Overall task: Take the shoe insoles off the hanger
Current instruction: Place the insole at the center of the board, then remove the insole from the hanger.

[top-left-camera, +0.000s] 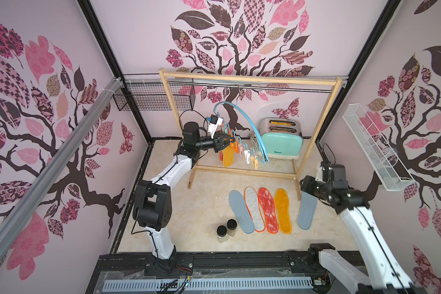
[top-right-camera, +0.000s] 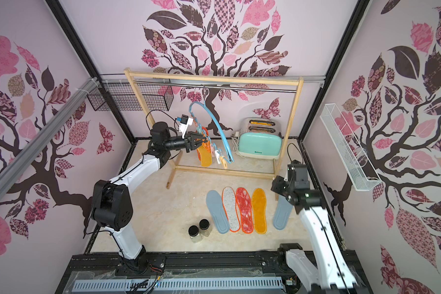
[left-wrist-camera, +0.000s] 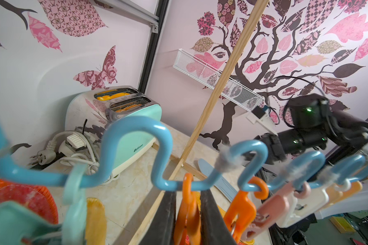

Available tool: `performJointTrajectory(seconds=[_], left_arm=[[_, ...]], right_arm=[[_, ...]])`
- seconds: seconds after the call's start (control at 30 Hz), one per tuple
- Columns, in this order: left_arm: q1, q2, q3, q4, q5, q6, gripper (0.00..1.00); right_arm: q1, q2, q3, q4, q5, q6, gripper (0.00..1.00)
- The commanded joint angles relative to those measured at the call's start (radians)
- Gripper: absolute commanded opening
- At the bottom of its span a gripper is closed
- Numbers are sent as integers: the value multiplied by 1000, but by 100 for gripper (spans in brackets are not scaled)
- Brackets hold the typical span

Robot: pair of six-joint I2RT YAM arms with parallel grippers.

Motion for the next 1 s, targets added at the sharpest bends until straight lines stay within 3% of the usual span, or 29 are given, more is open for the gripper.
performJointTrajectory(seconds=[0.0, 0.13, 0.33, 0.47, 0.63, 0.97], left_arm=[[-5, -24, -19, -32, -4, 18, 15], [-8, -23, -15, -38, -9, 19, 14], [-6, -37, -17, -72, -25, 43, 15], [-8, -48, -19, -77, -34, 47, 15], [-8, -65, -20, -115, -48, 75, 15], [-22, -77, -18, -135, -62, 88, 16]], right_arm=[[22, -178, -157, 263, -140, 76, 47], [28, -382, -350, 388, -263, 117, 46], [38, -590, -514, 398, -308, 90, 43], [76, -583, -549, 468, -273, 112, 43], [81, -522, -645, 590, -323, 154, 42], [112, -578, -771, 715, -299, 175, 42]])
